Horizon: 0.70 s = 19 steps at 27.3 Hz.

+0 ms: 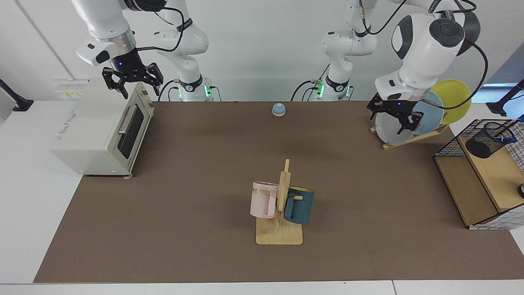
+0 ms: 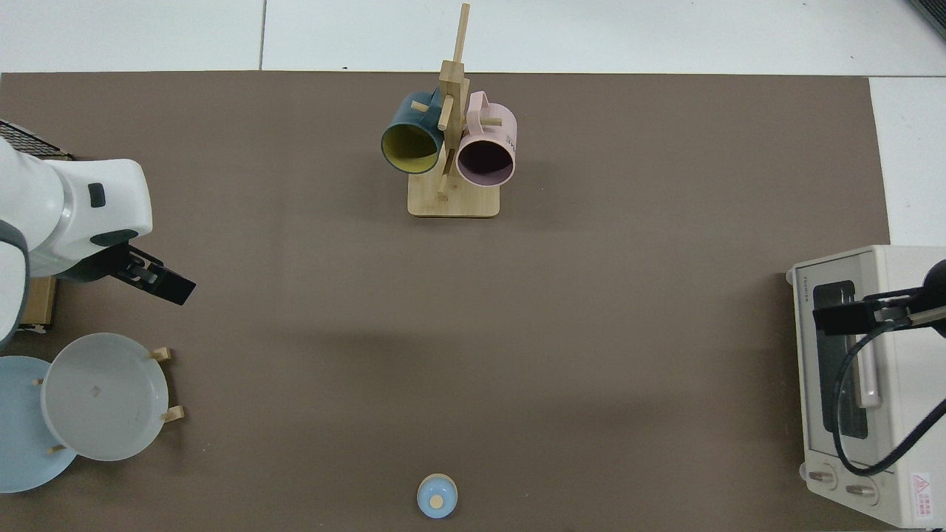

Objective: Put markers into pen holder

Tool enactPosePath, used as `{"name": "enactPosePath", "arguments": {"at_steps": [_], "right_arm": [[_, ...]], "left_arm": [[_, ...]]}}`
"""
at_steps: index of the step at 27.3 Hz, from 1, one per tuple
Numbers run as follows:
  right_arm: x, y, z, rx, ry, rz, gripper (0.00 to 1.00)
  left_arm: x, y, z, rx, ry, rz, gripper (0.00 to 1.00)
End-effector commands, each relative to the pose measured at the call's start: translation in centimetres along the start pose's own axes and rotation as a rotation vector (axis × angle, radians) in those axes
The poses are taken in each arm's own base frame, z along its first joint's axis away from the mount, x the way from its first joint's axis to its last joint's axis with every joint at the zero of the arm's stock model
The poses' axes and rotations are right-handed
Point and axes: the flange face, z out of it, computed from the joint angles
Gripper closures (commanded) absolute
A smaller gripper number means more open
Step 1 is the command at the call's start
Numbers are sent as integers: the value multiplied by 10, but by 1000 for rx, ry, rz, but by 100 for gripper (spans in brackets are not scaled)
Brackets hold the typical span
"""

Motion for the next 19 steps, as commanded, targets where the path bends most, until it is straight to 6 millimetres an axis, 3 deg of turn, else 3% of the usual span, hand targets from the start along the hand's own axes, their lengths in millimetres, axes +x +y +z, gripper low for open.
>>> {"name": "enactPosePath", "arguments": {"at_steps": [1,7,19], "right_arm": [[0,2,-3,-6,-1,23,0],[0,2,-2,-5,-4,23,0],[0,2,-2,-6,-3,23,0]], "left_arm": [[-4,-2,-1,-9,29,-191,0],[-11,-10,-10,-3,51,-259,0],[-18,-4,-33,21,95,-283,0]]}}
